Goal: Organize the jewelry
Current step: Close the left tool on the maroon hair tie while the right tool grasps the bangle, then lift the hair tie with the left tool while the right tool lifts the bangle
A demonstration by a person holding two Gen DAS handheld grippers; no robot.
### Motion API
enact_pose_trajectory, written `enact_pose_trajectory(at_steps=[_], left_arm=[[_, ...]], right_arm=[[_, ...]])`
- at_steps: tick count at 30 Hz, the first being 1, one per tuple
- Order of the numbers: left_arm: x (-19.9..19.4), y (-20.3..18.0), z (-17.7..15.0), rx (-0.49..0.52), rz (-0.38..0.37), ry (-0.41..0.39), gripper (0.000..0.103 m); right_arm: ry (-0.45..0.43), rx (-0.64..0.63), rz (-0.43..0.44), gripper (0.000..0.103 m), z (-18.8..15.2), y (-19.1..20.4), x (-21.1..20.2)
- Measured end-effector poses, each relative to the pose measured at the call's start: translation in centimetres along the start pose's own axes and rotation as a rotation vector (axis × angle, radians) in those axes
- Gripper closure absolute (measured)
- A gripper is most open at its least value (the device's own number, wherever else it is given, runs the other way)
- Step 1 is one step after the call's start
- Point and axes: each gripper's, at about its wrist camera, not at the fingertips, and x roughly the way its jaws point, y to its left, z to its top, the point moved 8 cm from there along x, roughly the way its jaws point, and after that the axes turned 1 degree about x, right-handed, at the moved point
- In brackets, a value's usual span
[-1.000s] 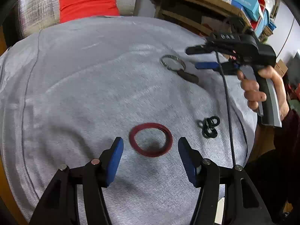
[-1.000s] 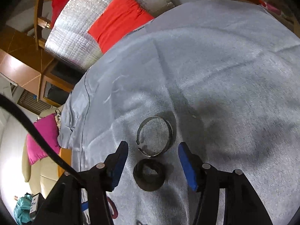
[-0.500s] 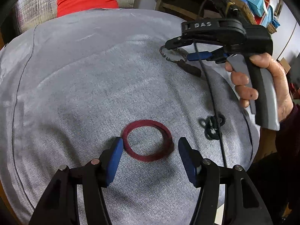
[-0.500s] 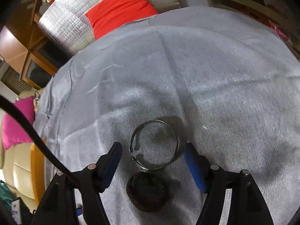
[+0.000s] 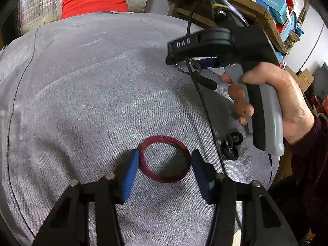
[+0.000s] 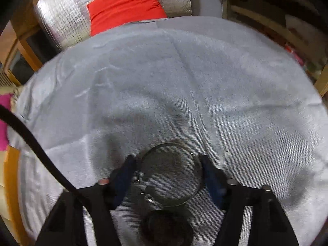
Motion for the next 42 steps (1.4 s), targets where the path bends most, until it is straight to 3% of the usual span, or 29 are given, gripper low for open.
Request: enact_pose_trajectory(at_steps=[2,6,10,19,26,27,29,30,31,35,39,42], left_arm=[[0.0,0.3,0.1,-0.010,-0.004,-0.001,0.056],[0.0,0.9,0.3,-0.029,-0.008,0.000,0.074],[0.0,1.8,0.3,-0.045,-0.009,-0.001,0.081],[-0.5,2.6,0.0,-0.033,0.004,-0.006,0.092],[-0.1,1.6,0.5,-0.003,-0.021,0.007,0.093],[-0.2,1.6,0.6,-0.003,-0.020,0.010,0.088],[-0.4,1.2,0.6,-0.002,-0.039,0.017,0.067],[-0.5,1.2,0.7,-0.003,-0.032,0.011,0.046],[-0.6,1.2,0.8,0.000,-0.019,0.001,0.036],[-1.1,-0.6,0.1,0.050,-0.030,-0.005,0.036],[0.7,-0.9,-0.6,0.090,0.017,0.046,0.036],[1.3,-1.1,-0.6,0.113,0.041,0.038,0.036]], right_arm=[[-0.004,-0.011,-0.003,0.040,0.0,0.1,-0.1],[-0.006,-0.018,-0.001,0.040,0.0,0.2,-0.2],[-0.009,-0.006,0.029,0.040,0.0,0.2,-0.7],[-0.030,0.020,0.082,0.040,0.0,-0.3,-2.6],[-0.022,0.033,0.093,0.040,-0.1,-0.5,-2.5],[-0.022,0.034,0.095,0.040,-0.1,-0.5,-2.4],[-0.022,0.036,0.096,0.041,-0.1,-0.7,-2.5],[-0.022,0.037,0.096,0.040,-0.1,-0.8,-2.5],[-0.021,0.037,0.098,0.041,0.0,-0.9,-2.5],[-0.022,0.040,0.097,0.041,0.0,-1.6,-2.5],[-0.017,0.053,0.107,0.041,0.0,-2.3,-2.5],[-0.020,0.050,0.113,0.041,0.1,-2.3,-2.7]])
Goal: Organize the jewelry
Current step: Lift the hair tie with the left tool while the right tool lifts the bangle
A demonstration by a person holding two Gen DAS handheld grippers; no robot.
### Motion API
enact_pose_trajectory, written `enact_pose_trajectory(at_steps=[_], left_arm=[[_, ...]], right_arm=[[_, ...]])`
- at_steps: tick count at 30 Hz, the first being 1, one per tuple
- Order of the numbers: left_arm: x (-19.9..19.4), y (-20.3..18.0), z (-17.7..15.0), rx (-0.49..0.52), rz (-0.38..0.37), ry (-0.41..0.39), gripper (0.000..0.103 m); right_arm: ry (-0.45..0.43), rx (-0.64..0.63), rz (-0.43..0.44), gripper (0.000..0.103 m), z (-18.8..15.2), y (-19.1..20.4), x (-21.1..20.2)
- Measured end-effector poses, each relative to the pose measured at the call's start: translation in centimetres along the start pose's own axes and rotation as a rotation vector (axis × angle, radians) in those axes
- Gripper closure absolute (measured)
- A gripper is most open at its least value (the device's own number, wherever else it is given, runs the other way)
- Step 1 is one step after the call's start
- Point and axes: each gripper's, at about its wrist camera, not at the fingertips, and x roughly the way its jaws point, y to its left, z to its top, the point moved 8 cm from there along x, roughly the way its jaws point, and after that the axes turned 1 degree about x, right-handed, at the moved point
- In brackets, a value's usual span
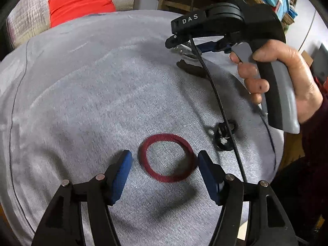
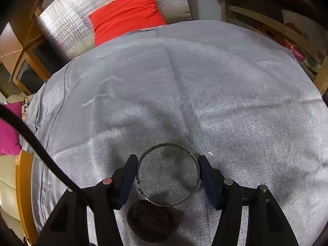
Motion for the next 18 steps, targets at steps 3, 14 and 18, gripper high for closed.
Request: enact_pose_trajectory(at_steps=[3,14,18], left_arm=[[-0.1,0.4,0.0,-0.008,0.008,-0.015,0.050],[-0.9,4.1,0.2,-0.076,0.029,-0.052,0.096],[-2.0,4.6,0.7,-0.107,0.051,-0.085,0.098]], right_arm=[[-0.004,-0.004,0.006,0.041,0.1,0.1,-0.2],[-0.011,-0.015,0.027,0.041,0.0,1.0,-0.4],[-0.019,-0.026,0.040,0.041,0.0,1.7,-0.6]])
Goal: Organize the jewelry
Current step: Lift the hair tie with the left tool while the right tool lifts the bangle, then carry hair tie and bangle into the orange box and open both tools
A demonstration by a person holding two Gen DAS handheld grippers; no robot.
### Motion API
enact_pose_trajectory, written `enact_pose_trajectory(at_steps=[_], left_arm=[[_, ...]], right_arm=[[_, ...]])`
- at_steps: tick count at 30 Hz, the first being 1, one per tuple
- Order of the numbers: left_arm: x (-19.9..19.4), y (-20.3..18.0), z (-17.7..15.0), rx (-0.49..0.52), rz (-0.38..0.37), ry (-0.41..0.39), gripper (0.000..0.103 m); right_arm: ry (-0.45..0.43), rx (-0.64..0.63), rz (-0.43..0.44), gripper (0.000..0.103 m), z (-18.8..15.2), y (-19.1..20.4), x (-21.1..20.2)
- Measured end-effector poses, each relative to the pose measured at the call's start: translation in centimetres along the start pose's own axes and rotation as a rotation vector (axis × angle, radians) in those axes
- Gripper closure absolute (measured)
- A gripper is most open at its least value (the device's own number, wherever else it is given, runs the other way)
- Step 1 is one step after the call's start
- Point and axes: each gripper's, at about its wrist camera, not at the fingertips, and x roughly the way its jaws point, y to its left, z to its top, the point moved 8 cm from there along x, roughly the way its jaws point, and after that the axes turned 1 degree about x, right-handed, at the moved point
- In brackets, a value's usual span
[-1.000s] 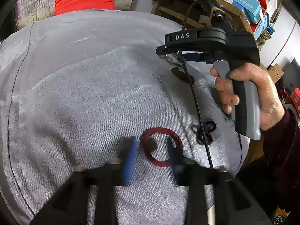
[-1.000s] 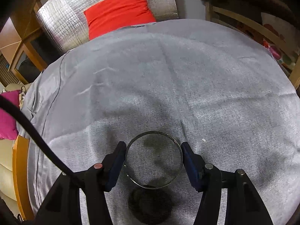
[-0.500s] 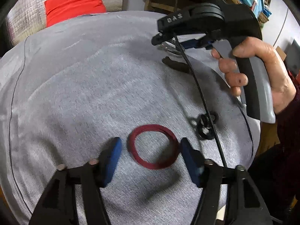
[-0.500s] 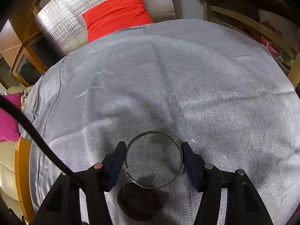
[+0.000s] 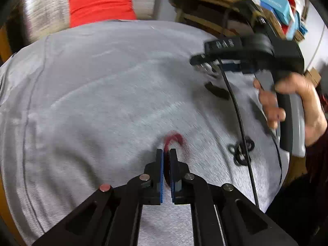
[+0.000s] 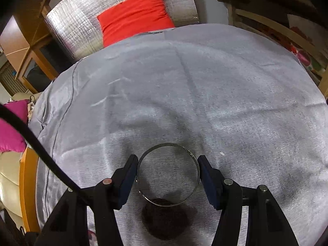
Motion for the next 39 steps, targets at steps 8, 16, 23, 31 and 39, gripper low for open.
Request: enact_pose_trajectory(at_steps=[8,16,23,31,39], left_arm=[[-2.7,1.4,0.6,-0.071,0.015,-0.056,0.098],[-5.1,3.6,0.8,-0.120,0.042,-0.094,0.098],[-9.9,4.9,0.9,-0.189,0.086,-0.192,0.098],[-21.0,11.3,-5.7,-0.292,0.266,-0.289,0.098],[-28.8,20.5,-17.6,-0.434,0.451,-0.217,0.098]], right_arm=[[-0.015,-0.026,0.033,0.041,-0.4,2.4,-0.5],[-0.029,-0.044,0.057,0.041,-0.8,3.9,-1.2],[-0.040,-0.076,0.170,0.040,-2.0,8.3,-3.2],[-0.050,-0.196,0.357,0.040,-6.0,18.7,-7.3],[0.057,-0.425,0.585,0.040,-15.5,34.0,-12.1]])
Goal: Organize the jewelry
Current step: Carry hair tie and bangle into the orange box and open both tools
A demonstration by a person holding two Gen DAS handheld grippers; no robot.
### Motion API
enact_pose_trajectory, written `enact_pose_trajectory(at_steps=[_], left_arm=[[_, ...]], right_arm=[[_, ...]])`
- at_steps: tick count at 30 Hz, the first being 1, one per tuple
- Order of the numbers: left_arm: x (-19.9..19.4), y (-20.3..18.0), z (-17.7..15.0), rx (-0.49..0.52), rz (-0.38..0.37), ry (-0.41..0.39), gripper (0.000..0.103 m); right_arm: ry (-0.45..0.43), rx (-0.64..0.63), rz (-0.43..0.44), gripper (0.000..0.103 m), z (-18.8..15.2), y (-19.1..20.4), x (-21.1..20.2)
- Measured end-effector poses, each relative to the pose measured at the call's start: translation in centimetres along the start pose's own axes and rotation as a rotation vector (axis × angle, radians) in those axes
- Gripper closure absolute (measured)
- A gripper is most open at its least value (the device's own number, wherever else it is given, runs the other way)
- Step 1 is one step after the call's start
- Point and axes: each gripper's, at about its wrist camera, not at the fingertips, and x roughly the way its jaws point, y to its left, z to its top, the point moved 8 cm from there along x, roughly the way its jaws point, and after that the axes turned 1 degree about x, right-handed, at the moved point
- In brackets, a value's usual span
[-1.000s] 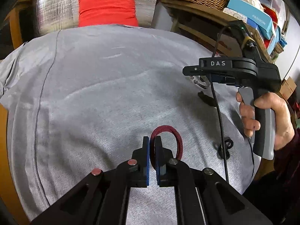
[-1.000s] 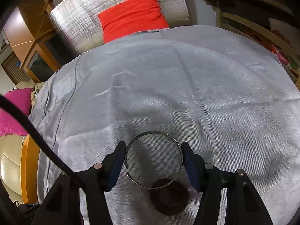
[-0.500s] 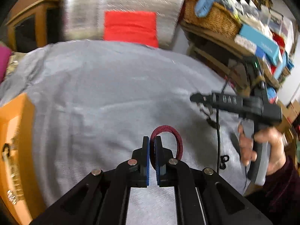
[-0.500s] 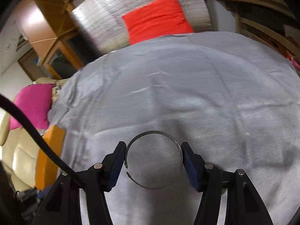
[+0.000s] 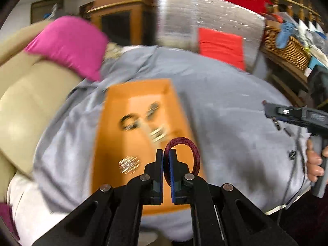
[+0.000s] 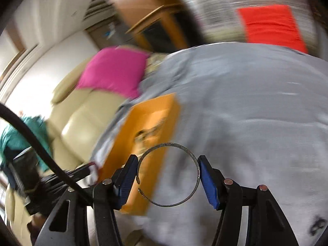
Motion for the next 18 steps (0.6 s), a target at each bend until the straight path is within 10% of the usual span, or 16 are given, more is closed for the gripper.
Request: enact_pose_trajectory(at_steps=[8,18], left_arm=[[2.7,4.5,-4.8,-0.064,0.010,0.112,0.098],[6.8,6.7,-5.9,-0.158,0.016,0.243,0.098]], right_arm=[[0.181,-0.090,0.080,0.040,-3.8,9.4,7.8],[0.362,-0.059,0.067,0.040,-6.0,10.5,13.9]])
